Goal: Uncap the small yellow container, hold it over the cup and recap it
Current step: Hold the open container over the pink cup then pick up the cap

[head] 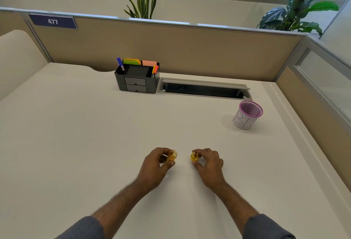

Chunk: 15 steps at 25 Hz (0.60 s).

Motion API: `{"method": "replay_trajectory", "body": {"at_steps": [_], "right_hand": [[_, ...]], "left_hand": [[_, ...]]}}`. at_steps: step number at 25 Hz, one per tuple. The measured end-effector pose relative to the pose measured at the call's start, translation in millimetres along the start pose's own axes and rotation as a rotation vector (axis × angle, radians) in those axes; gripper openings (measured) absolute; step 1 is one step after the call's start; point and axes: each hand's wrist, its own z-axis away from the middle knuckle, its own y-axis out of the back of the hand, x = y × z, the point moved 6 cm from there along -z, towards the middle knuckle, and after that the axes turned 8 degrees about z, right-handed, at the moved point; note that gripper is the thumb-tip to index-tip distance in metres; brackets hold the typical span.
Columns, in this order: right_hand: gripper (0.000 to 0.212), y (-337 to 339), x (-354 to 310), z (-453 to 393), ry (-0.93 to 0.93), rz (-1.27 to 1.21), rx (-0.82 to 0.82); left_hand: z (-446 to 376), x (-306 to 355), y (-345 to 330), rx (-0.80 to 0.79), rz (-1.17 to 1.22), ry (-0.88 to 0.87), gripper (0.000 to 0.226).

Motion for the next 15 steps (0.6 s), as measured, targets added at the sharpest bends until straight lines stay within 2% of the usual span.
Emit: {"method": "replay_trajectory", "body": {"at_steps": [6, 11, 15], "right_hand": [[0.029, -7, 2, -7, 0.000, 0.031, -0.004], [0.044, -8, 4, -10, 0.003, 0.074, -0.071], [0.061, 12, -2, -5, 0.007, 0.044, 0.096]], "left_hand": [[-1, 2, -4, 0.046, 0.014, -0.033, 0.024], [-3, 1, -7, 0.056, 0.010, -0.036, 0.025], [-7, 9, -8, 0.114, -0.003, -0.036, 0.026]]}}
